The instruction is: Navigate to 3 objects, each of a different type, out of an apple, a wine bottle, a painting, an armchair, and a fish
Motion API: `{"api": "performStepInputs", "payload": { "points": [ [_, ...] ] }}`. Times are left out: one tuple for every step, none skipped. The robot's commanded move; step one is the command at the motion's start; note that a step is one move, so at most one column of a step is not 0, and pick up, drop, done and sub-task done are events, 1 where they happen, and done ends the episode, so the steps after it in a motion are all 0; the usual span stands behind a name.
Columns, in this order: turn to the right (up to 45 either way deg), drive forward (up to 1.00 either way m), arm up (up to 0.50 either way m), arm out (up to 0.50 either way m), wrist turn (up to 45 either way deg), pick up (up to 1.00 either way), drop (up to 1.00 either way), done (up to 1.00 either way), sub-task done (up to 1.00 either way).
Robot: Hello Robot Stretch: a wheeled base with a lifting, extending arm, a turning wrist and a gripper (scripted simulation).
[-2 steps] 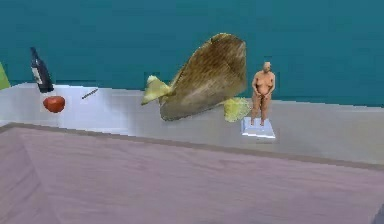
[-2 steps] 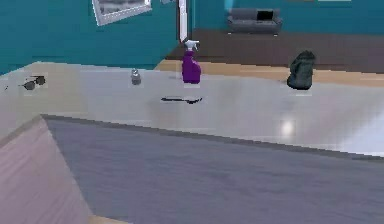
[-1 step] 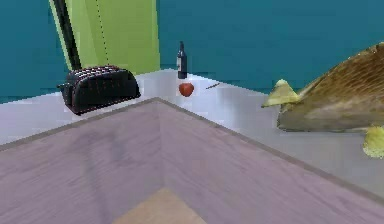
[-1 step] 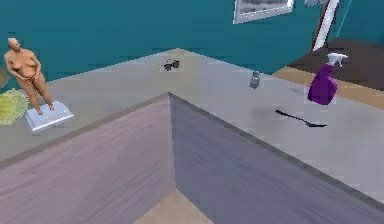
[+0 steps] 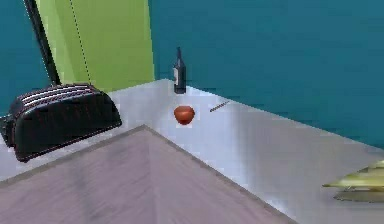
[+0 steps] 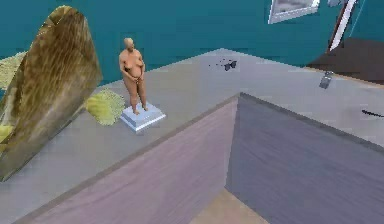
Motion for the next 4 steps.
{"api": "performStepInputs", "payload": {
  "points": [
    [0.0, 0.00, 0.00, 0.00, 0.0, 0.00, 0.00, 0.00, 1.00],
    [-42.0, 0.00, 0.00, 0.00, 0.0, 0.00, 0.00, 0.00, 0.00],
    [0.0, 0.20, 0.00, 0.00, 0.0, 0.00, 0.00, 0.00, 0.00],
    [42.0, 0.00, 0.00, 0.00, 0.0, 0.00, 0.00, 0.00, 0.00]
  ]
}}
